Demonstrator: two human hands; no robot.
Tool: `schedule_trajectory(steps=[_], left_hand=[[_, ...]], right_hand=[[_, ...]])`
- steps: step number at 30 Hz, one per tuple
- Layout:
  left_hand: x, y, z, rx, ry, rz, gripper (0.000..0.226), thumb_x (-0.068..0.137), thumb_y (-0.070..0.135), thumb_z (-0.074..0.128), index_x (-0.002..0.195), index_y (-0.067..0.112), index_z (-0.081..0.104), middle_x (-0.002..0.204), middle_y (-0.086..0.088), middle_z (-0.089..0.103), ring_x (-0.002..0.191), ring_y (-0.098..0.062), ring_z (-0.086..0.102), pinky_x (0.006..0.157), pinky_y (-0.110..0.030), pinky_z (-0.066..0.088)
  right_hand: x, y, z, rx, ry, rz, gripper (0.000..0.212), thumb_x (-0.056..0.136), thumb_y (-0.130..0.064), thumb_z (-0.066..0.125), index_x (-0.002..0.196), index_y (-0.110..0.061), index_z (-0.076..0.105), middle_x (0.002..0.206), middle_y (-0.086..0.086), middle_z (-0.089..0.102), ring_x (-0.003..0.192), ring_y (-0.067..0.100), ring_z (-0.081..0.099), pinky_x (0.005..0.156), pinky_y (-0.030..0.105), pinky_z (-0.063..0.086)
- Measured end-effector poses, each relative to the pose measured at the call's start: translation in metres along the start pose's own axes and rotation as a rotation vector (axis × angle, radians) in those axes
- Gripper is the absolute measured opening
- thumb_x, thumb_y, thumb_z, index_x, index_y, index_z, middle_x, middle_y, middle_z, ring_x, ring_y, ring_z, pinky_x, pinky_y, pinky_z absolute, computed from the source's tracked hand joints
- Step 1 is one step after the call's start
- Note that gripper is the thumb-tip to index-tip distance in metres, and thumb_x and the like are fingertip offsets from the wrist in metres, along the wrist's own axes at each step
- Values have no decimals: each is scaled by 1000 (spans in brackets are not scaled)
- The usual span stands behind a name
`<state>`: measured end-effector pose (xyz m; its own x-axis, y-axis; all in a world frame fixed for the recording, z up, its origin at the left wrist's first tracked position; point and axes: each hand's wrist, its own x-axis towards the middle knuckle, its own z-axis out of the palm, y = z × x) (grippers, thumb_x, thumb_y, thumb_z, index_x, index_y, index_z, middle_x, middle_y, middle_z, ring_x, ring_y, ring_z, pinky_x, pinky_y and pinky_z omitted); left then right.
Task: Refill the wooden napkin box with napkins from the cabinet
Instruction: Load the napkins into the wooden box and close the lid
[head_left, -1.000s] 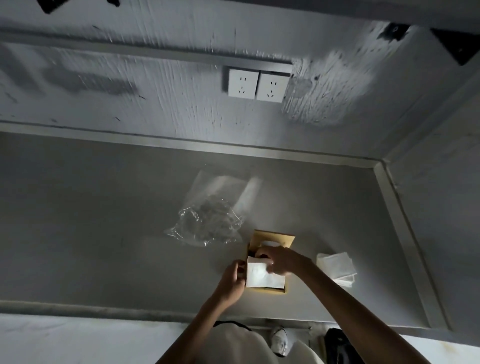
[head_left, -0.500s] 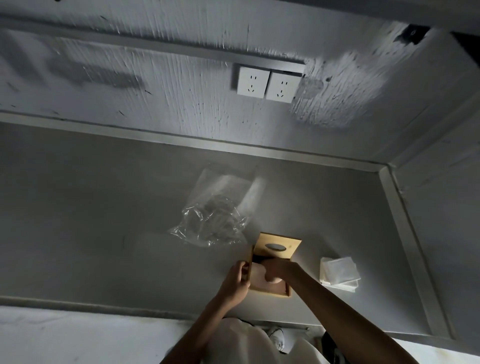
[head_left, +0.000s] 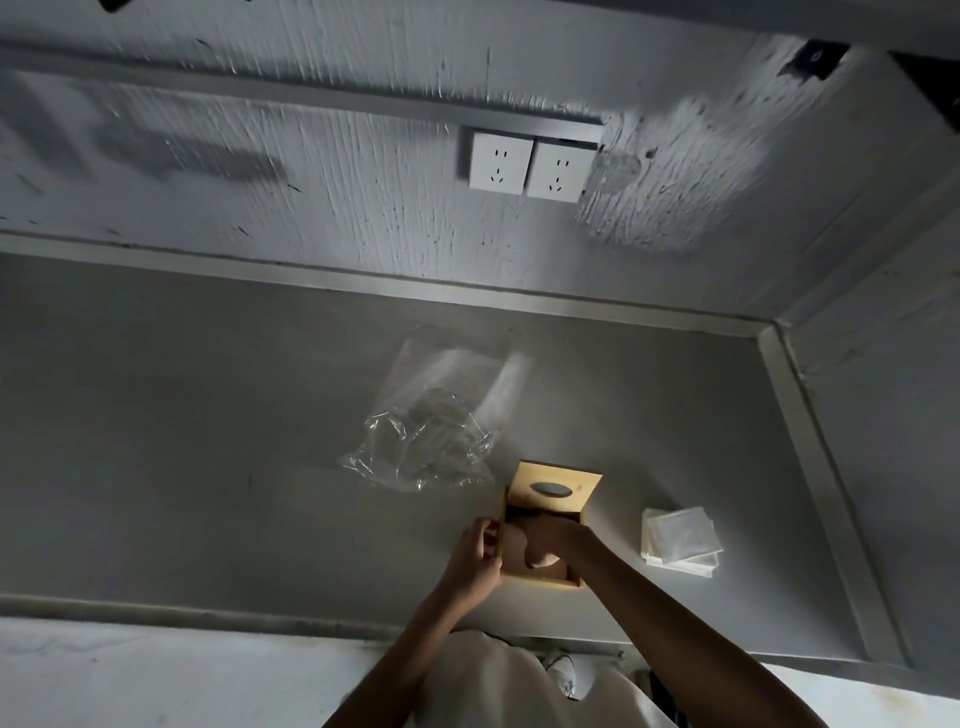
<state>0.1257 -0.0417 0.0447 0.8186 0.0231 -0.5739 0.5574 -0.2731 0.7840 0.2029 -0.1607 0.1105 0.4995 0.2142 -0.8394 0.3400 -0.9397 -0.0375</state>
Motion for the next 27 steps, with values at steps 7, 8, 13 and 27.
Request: schedule_trajectory(steps=[7,8,13,27], left_hand=[[-1,-7,3,-40,26,-4,39,77,14,54,116,21,54,116,-10,59,101,-25,63,82,-50,58],[0,-9,4,-40,31,1,37,79,12,55,115,21,55,117,-10,59,102,-23,63,83,-49,58],[-2,-10,6,-63,35,22,38,80,9,53,117,21,55,119,-9,58,105,-22,61,90,-48,55],[-17,-7,5,61,47,23,41,92,14,50,133,16,46,131,-11,56,112,-27,58,96,-43,48]], right_hand=[[15,-3,25,93,61,-40,64,89,-37,54,144,-19,30,149,8,38,134,32,37,111,39,35],[13,-4,26,105,86,-40,65,88,-42,54,144,-21,30,149,8,37,135,32,36,112,41,33],[3,-9,30,102,180,1,70,89,-50,49,148,-23,23,156,7,27,143,34,25,115,47,25],[5,-4,47,128,324,-50,44,99,-27,41,142,-18,39,147,7,44,134,30,41,112,40,34]])
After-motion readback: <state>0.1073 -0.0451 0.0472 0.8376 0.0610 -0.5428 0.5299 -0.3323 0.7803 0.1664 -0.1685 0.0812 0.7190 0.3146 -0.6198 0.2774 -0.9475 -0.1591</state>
